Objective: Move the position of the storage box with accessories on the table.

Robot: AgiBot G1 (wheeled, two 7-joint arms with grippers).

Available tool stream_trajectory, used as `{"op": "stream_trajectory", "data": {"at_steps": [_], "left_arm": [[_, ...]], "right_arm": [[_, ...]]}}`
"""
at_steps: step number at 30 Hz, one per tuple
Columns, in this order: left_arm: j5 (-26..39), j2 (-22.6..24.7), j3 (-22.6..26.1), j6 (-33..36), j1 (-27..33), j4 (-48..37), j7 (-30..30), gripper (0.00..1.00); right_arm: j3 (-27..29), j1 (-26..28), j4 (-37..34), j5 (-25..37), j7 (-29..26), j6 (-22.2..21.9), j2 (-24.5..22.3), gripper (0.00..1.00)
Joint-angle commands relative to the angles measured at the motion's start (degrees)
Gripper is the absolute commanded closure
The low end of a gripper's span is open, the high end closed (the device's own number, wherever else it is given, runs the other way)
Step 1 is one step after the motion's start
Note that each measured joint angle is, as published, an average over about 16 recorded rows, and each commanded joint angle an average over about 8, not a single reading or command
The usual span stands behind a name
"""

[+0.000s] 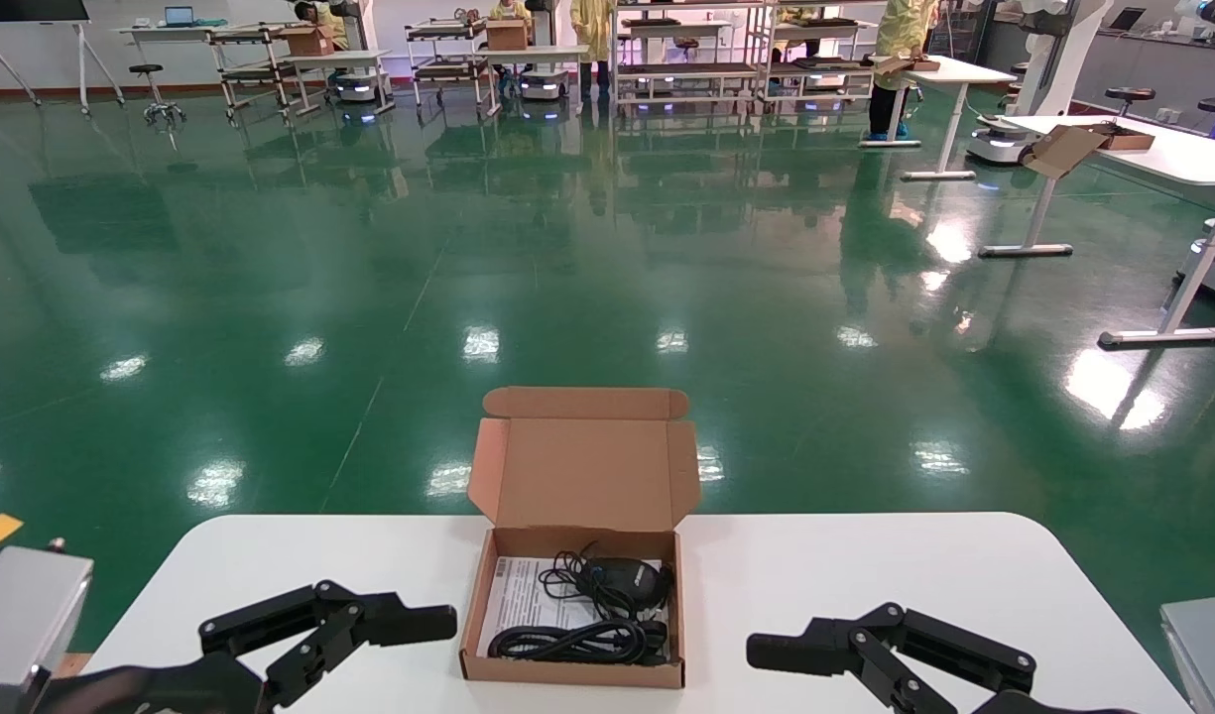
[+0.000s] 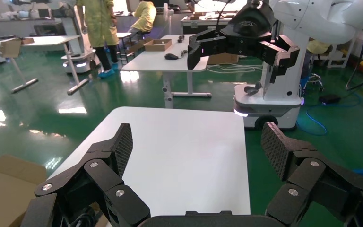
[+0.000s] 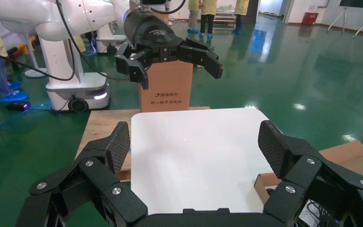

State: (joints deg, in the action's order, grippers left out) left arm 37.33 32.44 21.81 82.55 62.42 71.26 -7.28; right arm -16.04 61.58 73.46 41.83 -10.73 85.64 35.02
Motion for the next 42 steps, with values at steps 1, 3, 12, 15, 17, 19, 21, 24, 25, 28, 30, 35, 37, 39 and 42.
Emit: {"op": "stream_trajectory", "data": {"at_steps": [1, 3, 12, 15, 17, 19, 21, 24, 25, 28, 30, 35, 37, 39, 42], "left_arm": [[0.0, 0.0, 0.0, 0.0, 0.0, 0.0, 0.0, 0.0], [0.0, 0.0, 0.0, 0.0, 0.0, 0.0, 0.0, 0.0], [0.0, 0.0, 0.0, 0.0, 0.0, 0.0, 0.0, 0.0], [0.0, 0.0, 0.0, 0.0, 0.0, 0.0, 0.0, 0.0], [0.0, 0.0, 0.0, 0.0, 0.0, 0.0, 0.0, 0.0], [0.0, 0.0, 0.0, 0.0, 0.0, 0.0, 0.0, 0.0], [0.0, 0.0, 0.0, 0.0, 0.0, 0.0, 0.0, 0.0], [0.0, 0.0, 0.0, 0.0, 0.0, 0.0, 0.0, 0.0], [0.0, 0.0, 0.0, 0.0, 0.0, 0.0, 0.0, 0.0], [0.0, 0.0, 0.0, 0.0, 0.0, 0.0, 0.0, 0.0], [0.0, 0.0, 0.0, 0.0, 0.0, 0.0, 0.0, 0.0], [0.0, 0.0, 0.0, 0.0, 0.0, 0.0, 0.0, 0.0], [0.0, 0.0, 0.0, 0.0, 0.0, 0.0, 0.0, 0.0], [0.0, 0.0, 0.0, 0.0, 0.0, 0.0, 0.0, 0.0], [0.0, 0.0, 0.0, 0.0, 0.0, 0.0, 0.0, 0.0]], "right_arm": [[0.0, 0.0, 0.0, 0.0, 0.0, 0.0, 0.0, 0.0], [0.0, 0.0, 0.0, 0.0, 0.0, 0.0, 0.0, 0.0], [0.0, 0.0, 0.0, 0.0, 0.0, 0.0, 0.0, 0.0], [0.0, 0.0, 0.0, 0.0, 0.0, 0.0, 0.0, 0.0], [0.0, 0.0, 0.0, 0.0, 0.0, 0.0, 0.0, 0.0], [-0.1, 0.3, 0.1, 0.0, 0.0, 0.2, 0.1, 0.0], [-0.3, 1.1, -0.1, 0.4, 0.0, 0.5, 0.4, 0.0], [-1.4, 3.3, -1.8, 1.7, -0.8, 0.9, 1.7, 0.0], [-1.9, 4.4, -2.9, 2.4, -1.4, 0.9, 2.4, 0.0], [-3.9, 8.1, -7.2, 4.9, -4.1, -0.1, 4.9, 0.0], [-5.3, 10.8, -10.6, 6.6, -6.4, -1.0, 6.9, 0.0], [-9.1, 17.9, -20.3, 11.6, -11.0, -3.2, 12.7, 0.0], [-10.7, 20.8, -24.8, 13.8, -11.9, -3.5, 15.2, 0.0], [-12.2, 23.5, -29.8, 15.9, -12.7, -3.4, 17.6, 0.0], [-14.3, 27.3, -37.6, 18.5, -14.1, -3.1, 21.3, 0.0]]}}
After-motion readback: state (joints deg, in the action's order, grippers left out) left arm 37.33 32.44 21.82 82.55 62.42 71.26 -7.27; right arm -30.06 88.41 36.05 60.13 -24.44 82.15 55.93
